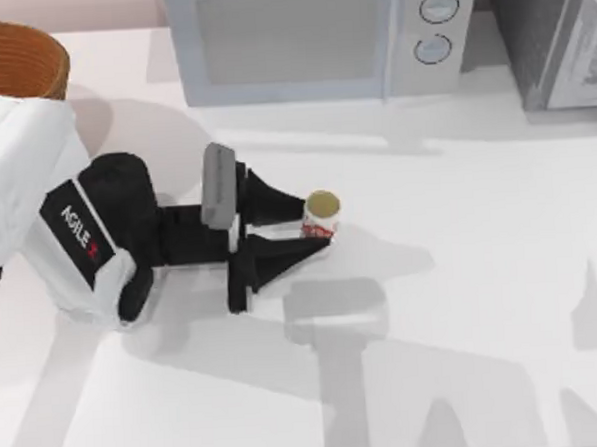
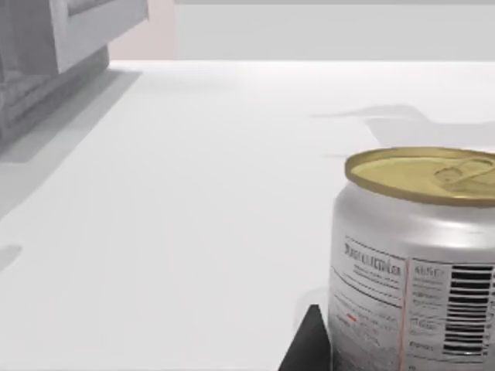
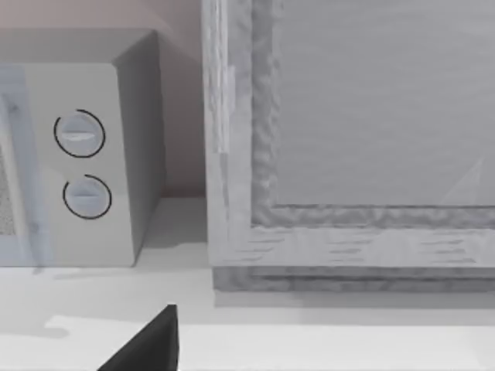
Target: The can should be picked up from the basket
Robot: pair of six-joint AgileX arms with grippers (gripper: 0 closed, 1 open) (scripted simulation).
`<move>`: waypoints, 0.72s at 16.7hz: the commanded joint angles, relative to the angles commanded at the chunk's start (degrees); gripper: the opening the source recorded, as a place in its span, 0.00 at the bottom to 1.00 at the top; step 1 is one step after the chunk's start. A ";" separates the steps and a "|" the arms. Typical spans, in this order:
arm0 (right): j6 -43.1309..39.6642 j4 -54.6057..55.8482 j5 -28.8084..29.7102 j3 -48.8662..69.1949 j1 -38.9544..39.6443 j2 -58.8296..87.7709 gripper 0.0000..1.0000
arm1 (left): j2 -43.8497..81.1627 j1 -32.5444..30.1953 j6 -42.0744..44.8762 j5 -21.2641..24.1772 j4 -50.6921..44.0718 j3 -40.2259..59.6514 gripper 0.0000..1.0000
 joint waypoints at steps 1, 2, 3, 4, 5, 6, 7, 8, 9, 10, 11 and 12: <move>0.00 0.00 0.00 0.00 0.00 0.00 1.00 | 0.00 0.00 0.00 0.00 0.00 0.00 0.00; 0.00 0.00 0.00 0.00 0.00 0.00 1.00 | 0.00 0.00 0.00 0.00 0.00 0.00 0.00; 0.00 0.00 0.00 0.00 0.00 0.00 1.00 | 0.00 0.00 0.00 0.00 0.00 0.00 0.00; 0.00 0.00 0.00 0.00 0.00 0.00 1.00 | 0.00 0.00 0.00 0.00 0.00 0.00 0.00; 0.00 0.00 0.00 0.00 0.00 0.00 1.00 | 0.00 0.00 0.00 0.00 0.00 0.00 0.00; 0.00 0.00 0.00 0.00 0.00 0.00 1.00 | 0.00 0.00 0.00 0.00 0.00 0.00 0.08; 0.00 0.00 0.00 0.00 0.00 0.00 1.00 | 0.00 0.00 0.00 0.00 0.00 0.00 0.15; 0.00 0.00 0.00 0.00 0.00 0.00 1.00 | 0.00 0.00 0.00 0.00 0.00 0.00 0.23; 0.00 0.00 0.00 0.00 0.00 0.00 1.00 | 0.00 0.00 0.00 0.00 0.00 0.00 0.30; 0.00 0.00 0.00 0.00 0.00 0.00 1.00 | 0.00 0.00 0.00 0.00 0.00 0.00 0.38; 0.00 0.00 0.00 0.00 0.00 0.00 1.00 | 0.00 0.00 0.00 0.00 0.00 0.00 0.45; 0.00 0.00 0.00 0.00 0.00 0.00 1.00 | 0.00 0.00 0.00 0.00 0.00 0.00 0.53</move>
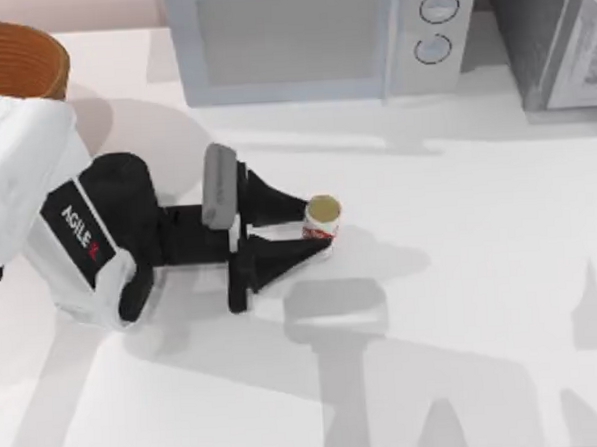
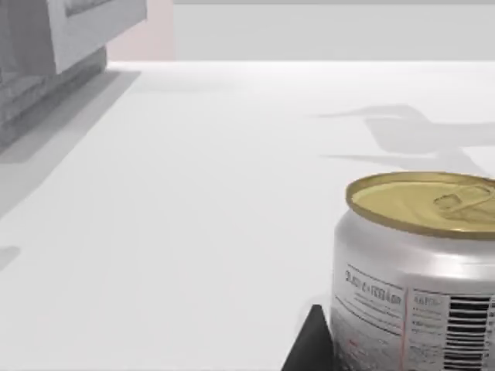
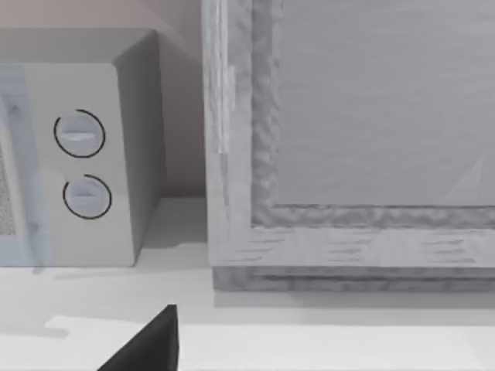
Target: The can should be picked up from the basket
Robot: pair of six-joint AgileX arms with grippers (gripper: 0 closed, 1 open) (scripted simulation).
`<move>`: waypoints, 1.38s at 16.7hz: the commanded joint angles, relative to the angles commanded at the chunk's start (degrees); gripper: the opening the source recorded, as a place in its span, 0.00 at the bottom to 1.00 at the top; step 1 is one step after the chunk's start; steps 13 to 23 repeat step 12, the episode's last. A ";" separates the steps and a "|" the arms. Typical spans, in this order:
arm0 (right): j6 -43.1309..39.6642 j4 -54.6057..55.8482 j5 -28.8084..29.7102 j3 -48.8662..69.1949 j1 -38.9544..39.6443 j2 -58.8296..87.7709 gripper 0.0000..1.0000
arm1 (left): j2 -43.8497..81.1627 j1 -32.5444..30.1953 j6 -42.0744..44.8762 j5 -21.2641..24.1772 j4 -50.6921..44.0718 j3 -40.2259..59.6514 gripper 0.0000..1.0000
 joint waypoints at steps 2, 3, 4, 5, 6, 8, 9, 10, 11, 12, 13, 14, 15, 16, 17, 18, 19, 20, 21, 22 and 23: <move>0.00 0.00 0.00 0.00 0.00 0.00 1.00 | 0.00 0.00 0.00 0.00 0.00 0.00 0.68; 0.00 0.00 0.00 0.00 0.00 0.00 1.00 | 0.00 0.00 0.00 0.00 0.00 0.00 0.75; 0.00 0.00 0.00 0.00 0.00 0.00 1.00 | 0.00 0.00 0.00 0.00 0.00 0.00 0.83; 0.00 0.00 0.00 0.00 0.00 0.00 1.00 | 0.00 0.00 0.00 0.00 0.00 0.00 0.90; 0.00 0.00 0.00 0.00 0.00 0.00 1.00 | 0.00 0.00 0.00 0.00 0.00 0.00 0.98; 0.00 0.00 0.00 0.00 0.00 0.00 1.00 | 0.00 0.00 0.00 0.00 0.00 0.00 1.00; 0.00 0.00 0.00 0.00 0.00 0.00 1.00 | 0.00 0.00 0.00 0.00 0.00 0.00 1.00; 0.00 0.00 0.00 0.00 0.00 0.00 1.00 | 0.00 0.00 0.00 0.00 0.00 0.00 1.00; 0.00 0.00 0.00 0.00 0.00 0.00 1.00 | 0.00 0.00 0.00 0.00 0.00 0.00 1.00; 0.00 0.00 0.00 0.00 0.00 0.00 1.00 | 0.00 0.00 0.00 0.00 0.00 0.00 1.00; 0.00 0.00 0.00 0.00 0.00 0.00 1.00 | 0.00 0.00 0.00 0.00 0.00 0.00 1.00; 0.00 0.00 0.00 0.00 0.00 0.00 1.00 | 0.00 0.00 0.00 0.00 0.00 0.00 1.00; 0.00 0.00 0.00 0.00 0.00 0.00 1.00 | 0.00 0.00 0.00 0.00 0.00 0.00 1.00; 0.00 0.00 0.00 0.00 0.00 0.00 1.00 | 0.00 0.00 0.00 0.00 0.00 0.00 1.00; 0.00 0.00 0.00 0.00 0.00 0.00 1.00 | 0.00 0.00 0.00 0.00 0.00 0.00 1.00; 0.00 0.00 0.00 0.00 0.00 0.00 1.00 | 0.00 0.00 0.00 0.00 0.00 0.00 1.00; 0.00 0.00 0.00 0.00 0.00 0.00 1.00 | 0.00 0.00 0.00 0.00 0.00 0.00 1.00; 0.00 0.00 0.00 0.00 0.00 0.00 1.00 | 0.00 0.00 0.00 0.00 0.00 0.00 1.00; 0.00 0.00 0.00 0.00 0.00 0.00 1.00 | 0.00 0.00 0.00 0.00 0.00 0.00 1.00; 0.00 0.00 0.00 0.00 0.00 0.00 1.00 | 0.00 0.00 0.00 0.00 0.00 0.00 1.00; 0.00 0.00 0.00 0.00 0.00 0.00 1.00 | 0.00 0.00 0.00 0.00 0.00 0.00 1.00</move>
